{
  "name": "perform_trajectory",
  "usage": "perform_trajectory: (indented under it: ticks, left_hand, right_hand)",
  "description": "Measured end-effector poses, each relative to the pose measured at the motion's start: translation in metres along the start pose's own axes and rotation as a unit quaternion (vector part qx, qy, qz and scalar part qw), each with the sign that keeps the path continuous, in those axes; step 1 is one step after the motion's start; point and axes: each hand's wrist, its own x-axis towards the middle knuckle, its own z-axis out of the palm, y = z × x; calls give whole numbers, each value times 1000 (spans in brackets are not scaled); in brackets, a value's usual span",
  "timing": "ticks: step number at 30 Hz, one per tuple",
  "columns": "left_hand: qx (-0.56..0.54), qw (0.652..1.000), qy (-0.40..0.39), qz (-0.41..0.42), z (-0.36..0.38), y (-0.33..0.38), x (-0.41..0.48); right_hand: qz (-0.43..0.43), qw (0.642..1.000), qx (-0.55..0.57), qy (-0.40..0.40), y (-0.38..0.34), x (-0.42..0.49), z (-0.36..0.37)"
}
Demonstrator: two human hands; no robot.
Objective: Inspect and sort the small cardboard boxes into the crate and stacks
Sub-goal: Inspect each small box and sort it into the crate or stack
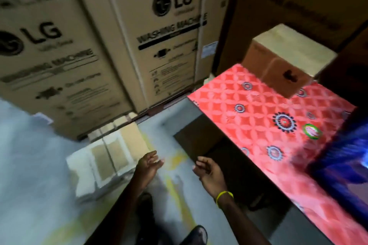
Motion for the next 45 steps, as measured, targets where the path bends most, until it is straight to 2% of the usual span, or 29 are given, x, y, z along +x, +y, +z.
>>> perform_trajectory:
  ticks: [5, 10, 15, 19, 22, 27, 33, 37, 40, 42, 45]
  left_hand:
    - [-46, 997, 51, -39, -85, -25, 48]
    - [-68, 991, 89, -71, -157, -58, 102]
    - [-73, 985, 116, -104, -212, -108, 159]
    - [-67, 981, 144, -109, -225, -145, 200]
    - [-86, 981, 125, -125, -224, -179, 235]
    - [-79, 975, 128, -166, -208, -284, 320]
    - [-85, 971, 136, -177, -195, -275, 339]
    - [-8, 957, 255, -136, -176, -281, 354]
    - [-42, 947, 294, -124, -171, -288, 361]
    - [-72, 945, 296, -119, -170, -291, 366]
    - [-113, 956, 244, -114, -167, -286, 373]
  right_hand:
    - [-35, 997, -64, -35, -26, 45, 112]
    - [-28, 991, -115, -56, -35, 84, 217]
    - [-22, 985, -157, -69, -13, 131, 302]
    - [11, 981, -179, -74, 14, 173, 345]
    - [27, 976, -204, -70, 39, 210, 364]
    - [42, 961, -267, -67, 89, 275, 379]
    - [58, 951, -292, -87, 132, 338, 391]
    - [72, 936, -326, -111, 155, 363, 396]
    - [78, 936, -324, -113, 173, 374, 400]
    - [71, 941, -315, -98, 198, 397, 394]
    - [91, 961, -251, -73, 207, 413, 379]
